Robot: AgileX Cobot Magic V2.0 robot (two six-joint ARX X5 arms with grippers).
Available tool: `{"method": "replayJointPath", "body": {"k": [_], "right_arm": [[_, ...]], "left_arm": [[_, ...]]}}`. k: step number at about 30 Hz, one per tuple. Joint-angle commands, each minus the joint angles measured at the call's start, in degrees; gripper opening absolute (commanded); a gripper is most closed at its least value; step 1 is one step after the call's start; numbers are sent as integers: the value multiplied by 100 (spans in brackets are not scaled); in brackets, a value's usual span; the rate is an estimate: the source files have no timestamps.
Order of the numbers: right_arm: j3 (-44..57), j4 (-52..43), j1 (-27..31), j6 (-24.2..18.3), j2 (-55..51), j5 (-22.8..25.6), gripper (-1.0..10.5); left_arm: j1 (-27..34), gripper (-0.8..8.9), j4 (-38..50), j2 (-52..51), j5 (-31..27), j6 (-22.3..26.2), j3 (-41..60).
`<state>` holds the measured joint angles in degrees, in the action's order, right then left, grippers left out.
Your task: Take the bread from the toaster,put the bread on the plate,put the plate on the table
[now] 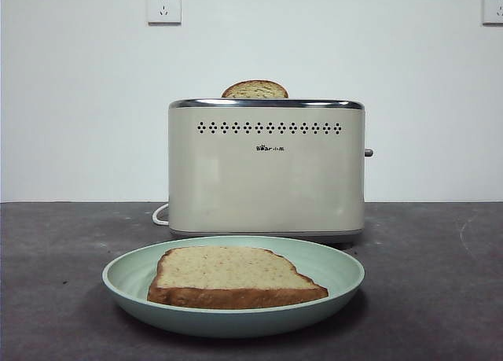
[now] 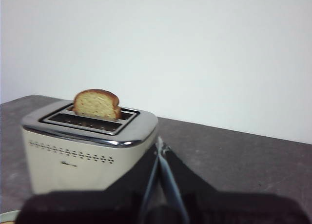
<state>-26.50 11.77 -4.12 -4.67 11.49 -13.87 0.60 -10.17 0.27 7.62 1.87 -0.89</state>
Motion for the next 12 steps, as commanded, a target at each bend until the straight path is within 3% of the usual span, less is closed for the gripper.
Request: {"method": "replayJointPath", "body": {"k": [1,7,12], "right_arm": [[675,-328,7,164,-247,291,2],[1672,-527,4,382,-758,708,2],[2267,-647,-4,575,-1147,697,2]], "left_arm": [[15,-4,26,-15,-4,-37,72],[15,-4,26,-15,-4,-37,70],[15,-4,26,-15,-4,-37,70]]}}
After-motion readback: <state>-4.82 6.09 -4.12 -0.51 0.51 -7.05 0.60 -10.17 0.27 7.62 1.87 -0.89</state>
